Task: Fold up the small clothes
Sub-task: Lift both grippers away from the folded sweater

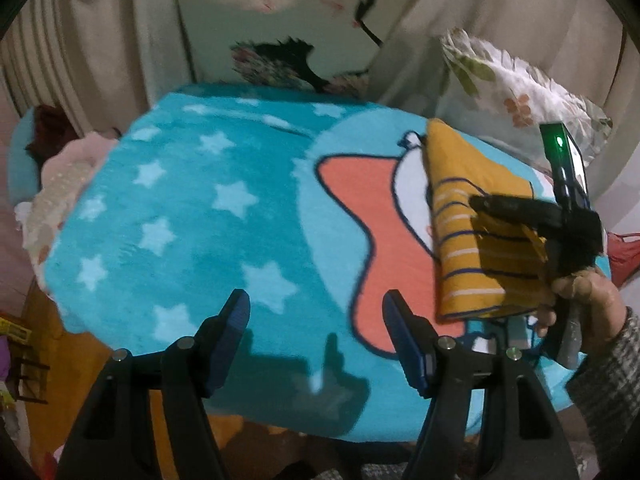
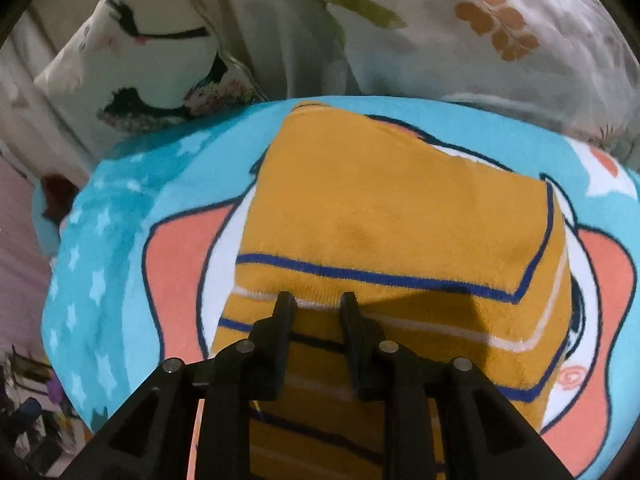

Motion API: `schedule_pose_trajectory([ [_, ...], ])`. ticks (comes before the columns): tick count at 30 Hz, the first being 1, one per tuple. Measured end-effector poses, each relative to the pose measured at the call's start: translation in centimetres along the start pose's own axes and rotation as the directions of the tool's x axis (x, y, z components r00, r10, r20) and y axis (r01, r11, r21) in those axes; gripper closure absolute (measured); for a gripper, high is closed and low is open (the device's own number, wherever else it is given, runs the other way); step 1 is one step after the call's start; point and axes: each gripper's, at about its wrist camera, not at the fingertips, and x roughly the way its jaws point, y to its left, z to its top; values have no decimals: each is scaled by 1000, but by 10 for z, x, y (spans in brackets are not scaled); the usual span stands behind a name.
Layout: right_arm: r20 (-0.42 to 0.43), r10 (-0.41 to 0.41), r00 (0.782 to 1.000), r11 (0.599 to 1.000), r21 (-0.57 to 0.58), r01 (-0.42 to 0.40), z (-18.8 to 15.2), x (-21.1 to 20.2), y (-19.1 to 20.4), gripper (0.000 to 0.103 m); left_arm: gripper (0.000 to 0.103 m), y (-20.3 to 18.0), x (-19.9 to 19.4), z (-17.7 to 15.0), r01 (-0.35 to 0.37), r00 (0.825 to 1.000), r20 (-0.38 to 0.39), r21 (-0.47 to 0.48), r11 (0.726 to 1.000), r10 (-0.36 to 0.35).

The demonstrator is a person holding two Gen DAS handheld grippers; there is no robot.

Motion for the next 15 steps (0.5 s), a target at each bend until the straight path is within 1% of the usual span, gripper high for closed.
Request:
schedule_pose_trajectory([
  [2, -10, -33, 999, 999, -41, 32, -2, -5, 3, 75, 33, 7, -7, 1, -21, 999, 31, -3, 1000, 21],
  [3, -14, -45, 999, 998, -34, 44, -2, -10, 2, 75, 30, 9, -10, 1, -31, 998, 49, -5, 1000, 31],
  [4, -9, -47, 999, 999, -4, 47, -3, -19, 0, 74, 28, 12, -14, 2, -40, 997, 66, -7, 999, 40],
  [6, 27, -27, 999, 998, 54, 25, -12, -37, -8, 66, 22, 15, -24, 2, -71, 989, 131, -10, 997, 72],
  [7, 57, -22, 998, 997, 78, 17, -21, -48, -13, 65, 21, 17, -29, 2, -93, 982, 166, -10, 996, 93],
  [8, 77, -27, 997, 995, 95, 20, -33, -57, -19, 64, 15, 19, -36, 2, -118, 970, 212, -13, 993, 119],
  [9, 77, -36, 996, 994, 103, 28, -41, -59, -23, 61, 10, 20, -45, 2, -145, 953, 266, -22, 989, 145],
  [10, 51, -62, 997, 992, 115, 56, -54, -59, -30, 57, 8, 21, -51, 2, -156, 942, 297, -28, 987, 157],
  [11, 19, -83, 996, 989, 125, 80, -65, -57, -37, 54, 7, 22, -60, 3, -164, 927, 338, -32, 986, 165],
  [13, -19, -113, 993, 981, 156, 115, -88, -59, -49, 54, 6, 23, -72, 5, -151, 910, 388, -20, 988, 146],
  [15, 5, -129, 992, 974, 186, 126, -105, -75, -55, 54, 2, 21, -83, 7, -141, 895, 427, 2, 990, 127],
])
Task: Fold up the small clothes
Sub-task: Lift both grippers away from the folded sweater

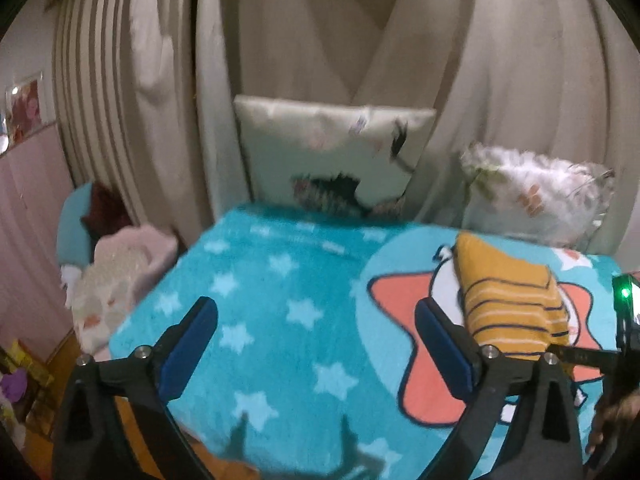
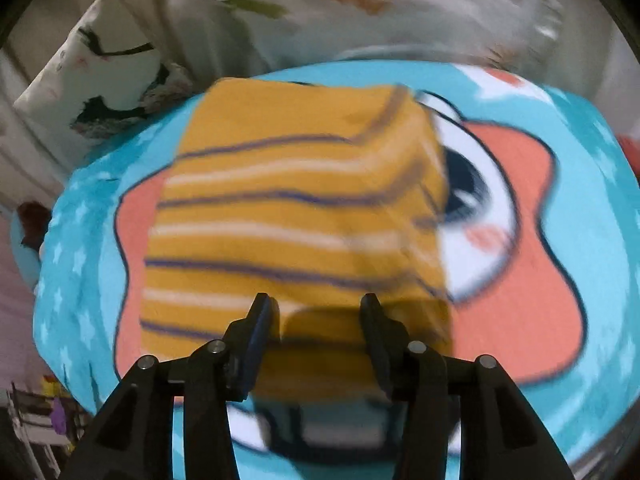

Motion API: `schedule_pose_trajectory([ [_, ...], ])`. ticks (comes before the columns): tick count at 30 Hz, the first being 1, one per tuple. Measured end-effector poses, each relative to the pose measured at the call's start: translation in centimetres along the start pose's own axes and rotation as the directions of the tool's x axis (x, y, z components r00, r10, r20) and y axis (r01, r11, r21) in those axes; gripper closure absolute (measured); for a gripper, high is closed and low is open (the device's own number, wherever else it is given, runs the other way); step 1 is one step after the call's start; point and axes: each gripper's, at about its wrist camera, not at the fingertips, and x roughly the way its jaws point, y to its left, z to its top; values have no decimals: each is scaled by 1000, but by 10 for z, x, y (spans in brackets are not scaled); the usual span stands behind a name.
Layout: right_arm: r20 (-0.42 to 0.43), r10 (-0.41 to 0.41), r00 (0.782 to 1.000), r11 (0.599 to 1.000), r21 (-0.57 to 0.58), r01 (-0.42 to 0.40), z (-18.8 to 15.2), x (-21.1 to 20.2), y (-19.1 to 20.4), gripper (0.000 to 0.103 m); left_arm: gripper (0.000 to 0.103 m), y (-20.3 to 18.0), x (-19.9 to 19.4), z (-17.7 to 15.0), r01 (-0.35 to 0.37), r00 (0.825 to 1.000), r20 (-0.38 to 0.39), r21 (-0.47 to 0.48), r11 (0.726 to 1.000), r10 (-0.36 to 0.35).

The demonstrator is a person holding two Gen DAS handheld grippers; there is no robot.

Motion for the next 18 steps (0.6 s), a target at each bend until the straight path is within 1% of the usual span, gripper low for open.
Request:
schedule_pose_trajectory([
  [5, 92, -26, 995, 999, 50, 21, -26, -48, -8, 53, 0, -6, -33, 11, 11, 993, 120, 6, 1000, -12],
  [7, 129, -40, 991, 998, 60, 33, -33, -66, -6, 53, 0, -7, -44, 15, 23, 989, 147, 2, 1000, -23],
  [9, 159, -51, 986, 997, 58, 42, -37, -79, -4, 53, 0, -9, -50, 20, 58, 984, 171, 2, 998, -57],
  [10, 179, -58, 982, 997, 59, 48, -40, -88, -2, 53, 0, -11, -50, 22, 89, 980, 175, 7, 996, -89],
  [11, 198, -61, 978, 997, 60, 50, -44, -96, 0, 52, 0, -14, -50, 24, 118, 980, 161, 17, 993, -119],
  [13, 222, -66, 973, 997, 61, 53, -52, -107, 2, 48, 0, -20, -44, 31, 185, 978, 93, 41, 982, -188],
  [14, 225, -67, 972, 997, 62, 55, -55, -109, 3, 46, 0, -21, -44, 34, 203, 976, 77, 36, 979, -205],
  [16, 218, -67, 974, 996, 68, 53, -62, -112, 6, 46, 0, -19, -54, 32, 225, 969, 100, 21, 974, -226],
  [18, 212, -67, 975, 996, 67, 54, -69, -114, 8, 46, 0, -14, -68, 26, 229, 962, 149, 17, 973, -229],
])
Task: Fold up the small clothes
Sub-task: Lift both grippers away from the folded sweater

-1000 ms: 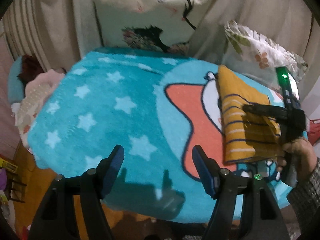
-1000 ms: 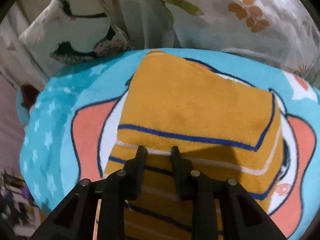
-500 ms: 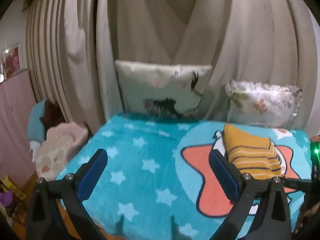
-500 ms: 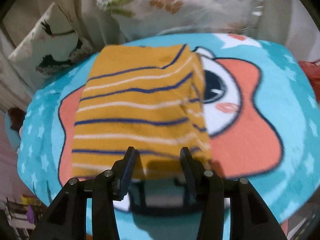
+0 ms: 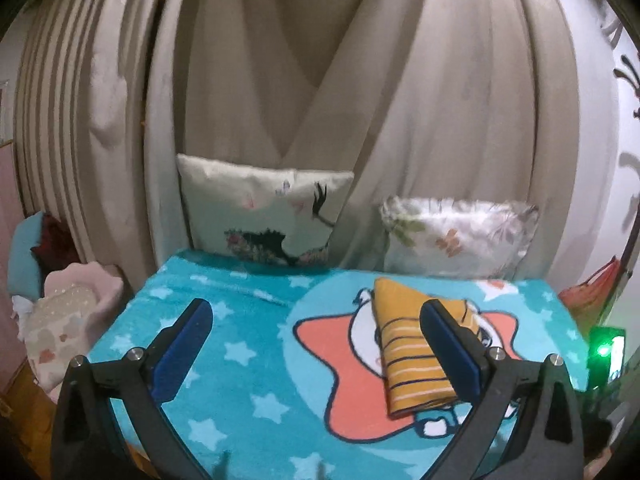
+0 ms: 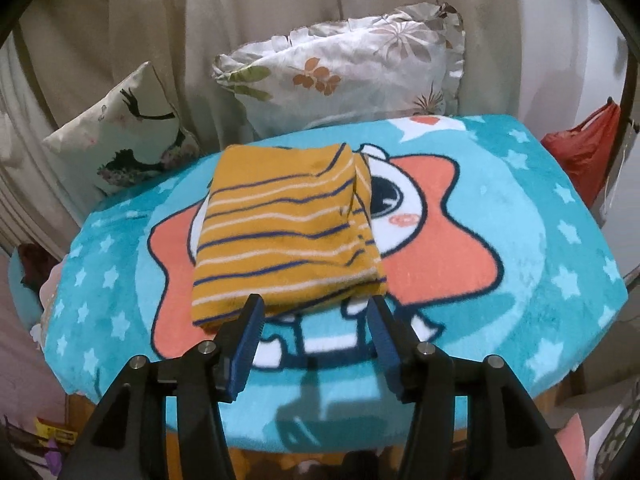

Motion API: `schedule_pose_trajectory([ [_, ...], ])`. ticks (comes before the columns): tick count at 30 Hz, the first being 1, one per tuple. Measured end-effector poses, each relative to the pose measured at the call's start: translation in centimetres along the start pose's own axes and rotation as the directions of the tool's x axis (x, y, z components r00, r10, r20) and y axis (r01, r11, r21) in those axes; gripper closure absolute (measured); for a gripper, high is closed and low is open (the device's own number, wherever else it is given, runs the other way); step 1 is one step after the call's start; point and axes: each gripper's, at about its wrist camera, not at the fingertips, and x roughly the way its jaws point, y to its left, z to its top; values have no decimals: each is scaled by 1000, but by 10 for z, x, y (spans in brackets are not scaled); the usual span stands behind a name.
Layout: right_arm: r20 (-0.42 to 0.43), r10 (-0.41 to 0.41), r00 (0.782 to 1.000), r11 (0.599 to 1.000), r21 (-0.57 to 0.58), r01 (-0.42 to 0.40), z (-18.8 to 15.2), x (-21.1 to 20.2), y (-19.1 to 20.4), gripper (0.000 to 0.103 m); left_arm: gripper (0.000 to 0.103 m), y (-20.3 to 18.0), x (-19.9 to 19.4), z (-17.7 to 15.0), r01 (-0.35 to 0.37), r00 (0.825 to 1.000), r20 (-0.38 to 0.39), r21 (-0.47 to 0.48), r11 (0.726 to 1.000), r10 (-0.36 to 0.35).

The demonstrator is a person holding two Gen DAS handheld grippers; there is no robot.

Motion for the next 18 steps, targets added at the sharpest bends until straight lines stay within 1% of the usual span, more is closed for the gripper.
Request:
schedule_pose_trajectory([
  [2, 2, -8, 1000, 1000, -11, 8, -5, -3, 2, 46, 0, -1, -12, -3, -3, 999, 32, 10, 1000, 3],
  [4, 8, -18, 1000, 1000, -22, 18, -12, -8, 5, 46, 0, -2, -22, -4, 2, 999, 48, 14, 1000, -3],
  [5, 13, -18, 1000, 1000, -24, 19, -14, -12, 6, 46, 0, -2, -25, -4, 4, 999, 39, 11, 1000, -5],
  [6, 16, -18, 1000, 1000, -24, 19, -16, -14, 7, 46, 0, -4, -25, -3, 15, 1000, 3, 22, 1000, -15],
  [7, 23, -17, 1000, 1000, -23, 18, -17, -18, 8, 46, 0, -5, -25, -2, 43, 999, -25, 31, 999, -43],
  [9, 26, -18, 999, 1000, -24, 19, -19, -21, 10, 45, 0, -6, -27, -4, 102, 994, -46, 20, 995, -101],
  [11, 28, -25, 999, 999, -27, 26, -22, -24, 12, 45, 0, -7, -26, -8, 127, 989, -75, 9, 992, -126],
  [13, 26, -31, 999, 999, -33, 32, -26, -27, 14, 44, 0, -7, -17, -15, 148, 980, -136, 1, 989, -146],
  [15, 11, -42, 999, 998, -36, 42, -31, -26, 16, 42, 0, -8, -7, -27, 148, 968, -204, 2, 989, -144],
  [16, 2, -47, 999, 998, -37, 47, -34, -25, 16, 42, 0, -8, -3, -33, 142, 965, -222, 5, 990, -138],
  [18, -18, -55, 998, 998, -43, 54, -39, -21, 17, 42, 0, -10, 5, -49, 107, 958, -270, 31, 994, -95],
])
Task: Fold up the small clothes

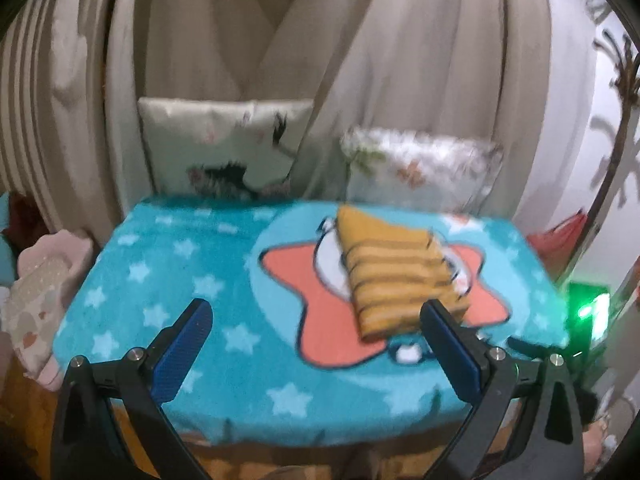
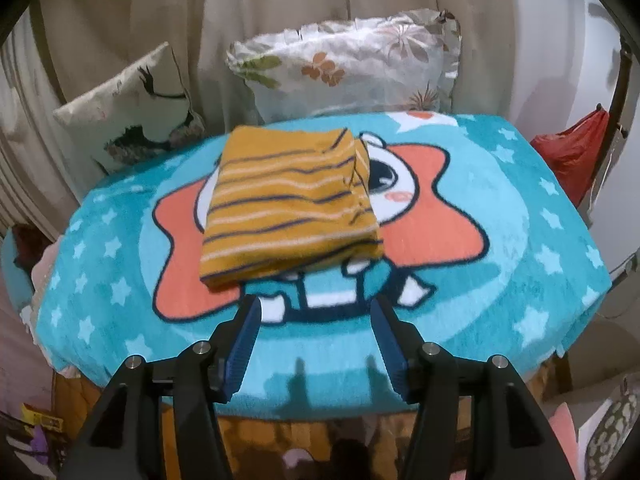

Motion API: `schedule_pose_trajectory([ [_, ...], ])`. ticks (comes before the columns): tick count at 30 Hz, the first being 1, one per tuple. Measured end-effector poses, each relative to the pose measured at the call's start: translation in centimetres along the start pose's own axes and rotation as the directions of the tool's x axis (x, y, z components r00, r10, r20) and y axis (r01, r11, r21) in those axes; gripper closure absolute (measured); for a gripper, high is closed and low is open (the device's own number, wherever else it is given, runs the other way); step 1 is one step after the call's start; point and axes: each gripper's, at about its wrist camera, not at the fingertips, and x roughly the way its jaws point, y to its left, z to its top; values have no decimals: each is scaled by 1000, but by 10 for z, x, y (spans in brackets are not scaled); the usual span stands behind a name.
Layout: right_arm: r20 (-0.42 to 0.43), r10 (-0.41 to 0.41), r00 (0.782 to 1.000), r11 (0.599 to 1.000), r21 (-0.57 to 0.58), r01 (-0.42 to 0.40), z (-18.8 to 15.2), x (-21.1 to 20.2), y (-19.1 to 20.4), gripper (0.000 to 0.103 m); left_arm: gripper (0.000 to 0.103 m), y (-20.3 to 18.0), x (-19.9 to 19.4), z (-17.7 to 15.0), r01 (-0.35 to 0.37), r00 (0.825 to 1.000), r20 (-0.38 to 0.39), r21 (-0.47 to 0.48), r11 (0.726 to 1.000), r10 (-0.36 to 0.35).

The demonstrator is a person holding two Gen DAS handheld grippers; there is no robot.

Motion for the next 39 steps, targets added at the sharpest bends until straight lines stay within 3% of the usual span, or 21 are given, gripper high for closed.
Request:
schedule_pose_trajectory([
  [4, -30, -7, 1000, 1000, -25, 7, -12, 5, 7, 42, 0, -2, 24, -23, -71, 992, -99, 30, 997, 74],
  [10, -43, -17, 999, 999, -50, 15, -18, 7, 15, 40, 0, -1, 45, -47, -99, 975, -199, 21, 995, 102],
  [18, -71, -26, 997, 998, -51, 22, -18, 15, 17, 39, 0, 3, 65, -64, -31, 950, -310, -26, 999, 21],
  [32, -102, -53, 993, 998, -35, 50, -13, 28, 10, 38, 0, 1, 88, -66, 10, 927, -374, -51, 999, -28],
  [39, -115, -66, 991, 997, -34, 63, -11, 35, 11, 38, 0, 3, 96, -69, -1, 917, -398, -49, 999, -18],
])
